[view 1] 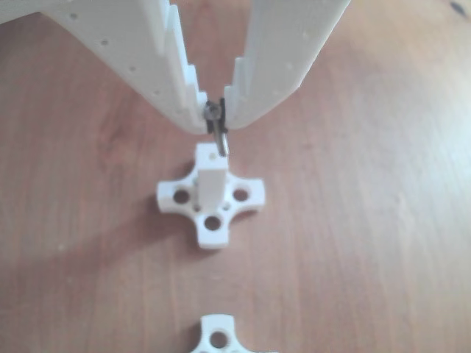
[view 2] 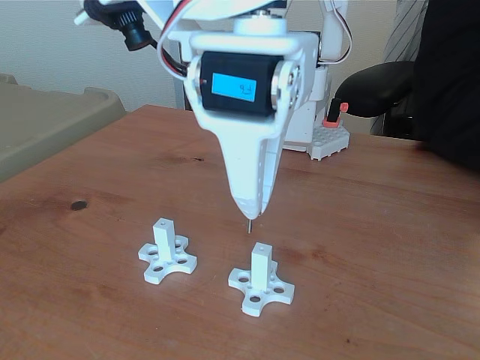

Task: Grab the screw and set it in the hole.

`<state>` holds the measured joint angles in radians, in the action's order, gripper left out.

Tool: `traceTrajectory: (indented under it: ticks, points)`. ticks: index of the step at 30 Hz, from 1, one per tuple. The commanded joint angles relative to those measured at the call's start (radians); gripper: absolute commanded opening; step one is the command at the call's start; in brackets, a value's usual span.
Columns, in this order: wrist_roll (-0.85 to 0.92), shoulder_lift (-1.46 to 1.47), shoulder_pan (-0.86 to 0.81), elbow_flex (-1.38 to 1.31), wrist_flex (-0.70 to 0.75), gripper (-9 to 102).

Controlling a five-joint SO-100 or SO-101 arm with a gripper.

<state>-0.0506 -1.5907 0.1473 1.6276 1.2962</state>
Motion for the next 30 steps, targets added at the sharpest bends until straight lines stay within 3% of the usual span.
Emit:
traceTrajectory:
  ticks: [1, 30]
  points:
    - [-0.012, -0.091, 0.015, -0.006, -0.009, -4]
    - [-0.02, -0.054, 0.043, 0.005, -0.04, -4]
